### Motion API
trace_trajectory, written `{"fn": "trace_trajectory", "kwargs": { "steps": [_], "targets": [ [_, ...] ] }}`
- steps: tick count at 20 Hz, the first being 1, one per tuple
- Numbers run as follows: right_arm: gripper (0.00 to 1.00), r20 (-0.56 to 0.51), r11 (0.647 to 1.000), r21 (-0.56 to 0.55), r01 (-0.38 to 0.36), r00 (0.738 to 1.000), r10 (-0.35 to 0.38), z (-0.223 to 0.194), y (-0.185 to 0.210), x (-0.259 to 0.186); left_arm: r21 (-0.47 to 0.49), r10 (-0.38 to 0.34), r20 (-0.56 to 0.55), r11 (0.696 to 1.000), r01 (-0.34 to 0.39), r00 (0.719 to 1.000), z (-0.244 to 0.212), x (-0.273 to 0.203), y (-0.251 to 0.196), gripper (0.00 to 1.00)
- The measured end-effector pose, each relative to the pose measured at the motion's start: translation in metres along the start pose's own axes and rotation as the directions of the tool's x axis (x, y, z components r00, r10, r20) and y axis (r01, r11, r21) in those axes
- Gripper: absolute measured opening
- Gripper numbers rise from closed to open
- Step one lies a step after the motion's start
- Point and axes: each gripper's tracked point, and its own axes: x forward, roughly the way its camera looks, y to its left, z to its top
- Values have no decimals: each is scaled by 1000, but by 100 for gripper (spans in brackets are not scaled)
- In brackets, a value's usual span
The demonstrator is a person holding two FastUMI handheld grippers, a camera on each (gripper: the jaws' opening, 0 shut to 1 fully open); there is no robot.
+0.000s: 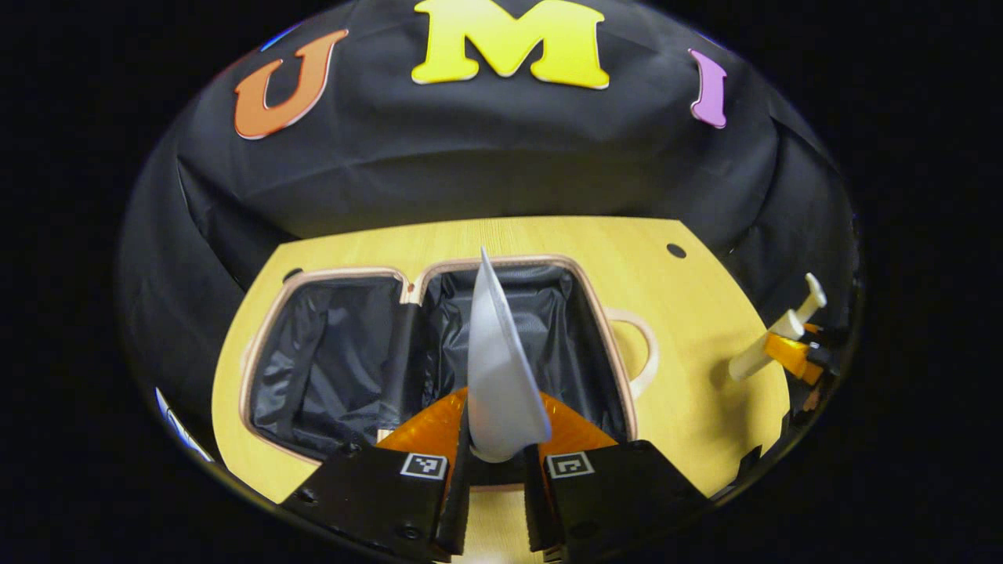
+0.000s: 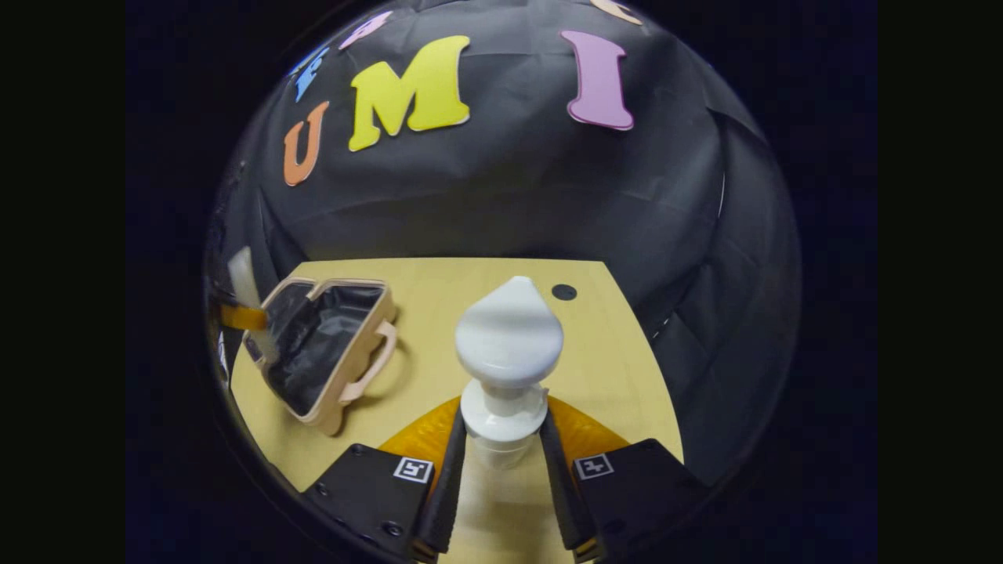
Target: First open the suitcase, pack the skin care products into it, and then close the suitcase.
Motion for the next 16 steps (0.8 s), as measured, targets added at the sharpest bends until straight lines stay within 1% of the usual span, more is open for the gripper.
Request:
{"fn": "trace_trajectory", "kwargs": {
  "steps": [3, 4, 7, 8, 9, 10, 13, 16],
  "targets": [
    [48, 2, 997, 66, -36, 999, 36, 10, 32, -14, 10, -16, -107, 1000, 18, 994, -21, 32, 4, 32],
    [48, 1, 995, 87, -43, 999, 43, 15, 40, -19, 5, 2, -170, 1000, -1, 985, -34, 39, 9, 32],
    [48, 7, 992, 104, -70, 998, 70, 27, 59, -35, -23, -13, -255, 1000, 7, 967, -50, 55, 8, 32],
    [48, 2, 993, 101, -66, 998, 66, 28, 62, -38, -22, -10, -232, 1000, 5, 973, -43, 59, 9, 32],
    [46, -5, 994, 97, -58, 998, 58, 27, 62, -42, -4, -10, -238, 1000, 9, 971, -38, 64, 8, 32],
    [48, -12, 994, 93, -52, 999, 53, 27, 64, -44, 10, -5, -234, 1000, 8, 972, -37, 69, 10, 32],
    [48, -23, 997, 64, -45, 999, 46, 26, 69, -52, 33, 14, -240, 999, -6, 971, -31, 85, 10, 32],
    [48, -27, 998, 52, -31, 999, 33, 27, 73, -56, 51, 7, -236, 999, 5, 972, -29, 102, 8, 32]
  ]
}}
